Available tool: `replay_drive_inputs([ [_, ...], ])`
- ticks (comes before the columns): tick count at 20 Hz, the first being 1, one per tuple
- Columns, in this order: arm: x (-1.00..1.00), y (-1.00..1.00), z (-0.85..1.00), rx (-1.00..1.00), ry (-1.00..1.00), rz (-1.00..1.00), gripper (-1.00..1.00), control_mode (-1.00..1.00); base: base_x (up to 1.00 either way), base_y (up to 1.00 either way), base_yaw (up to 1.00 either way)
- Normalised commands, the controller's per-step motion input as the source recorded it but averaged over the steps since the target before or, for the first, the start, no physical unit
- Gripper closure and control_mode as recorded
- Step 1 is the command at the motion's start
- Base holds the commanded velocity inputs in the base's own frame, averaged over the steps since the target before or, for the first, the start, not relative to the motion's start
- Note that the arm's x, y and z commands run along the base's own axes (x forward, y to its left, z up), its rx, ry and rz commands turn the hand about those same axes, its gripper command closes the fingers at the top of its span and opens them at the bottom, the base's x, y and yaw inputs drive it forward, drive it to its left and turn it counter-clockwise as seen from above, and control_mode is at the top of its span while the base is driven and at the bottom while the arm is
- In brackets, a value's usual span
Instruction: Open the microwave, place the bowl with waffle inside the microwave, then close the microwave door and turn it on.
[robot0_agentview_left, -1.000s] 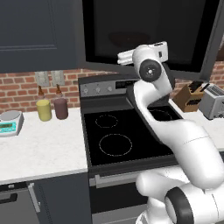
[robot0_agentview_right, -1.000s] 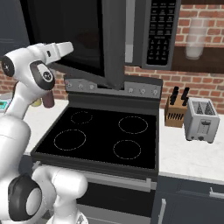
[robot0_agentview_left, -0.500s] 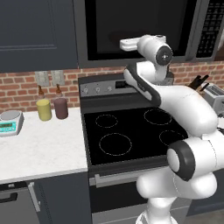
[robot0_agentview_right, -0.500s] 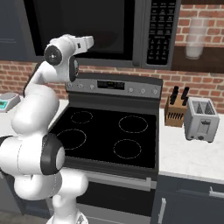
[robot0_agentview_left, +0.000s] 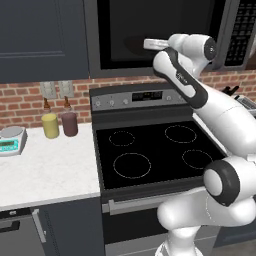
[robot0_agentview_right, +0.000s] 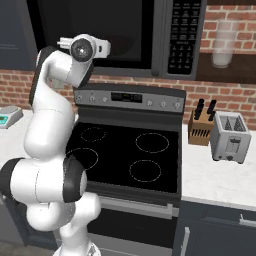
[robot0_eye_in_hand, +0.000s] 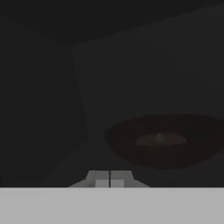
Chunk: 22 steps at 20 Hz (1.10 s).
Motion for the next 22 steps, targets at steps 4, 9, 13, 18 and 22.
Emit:
replay_drive_inputs([
  [4,-0.12,-0.09,0.00,0.09,-0.01,-0.07,1.00,-1.00,0.00,0.00,0.00],
  [9,-0.98,-0.59,0.15,0.24,-0.03,-0.17,1.00,-1.00,0.00,0.00,0.00],
  [13,-1.00,-0.69,0.26,0.25,0.00,-0.13,1.00,-1.00,0.00,0.00,0.00],
  [18,-0.98,-0.73,0.12,0.44,0.12,-0.05,1.00,-1.00,0.00,0.00,0.00],
  [22,-0.48,-0.75,0.00,0.57,0.36,0.00,1.00,-1.00,0.00,0.00,0.00],
])
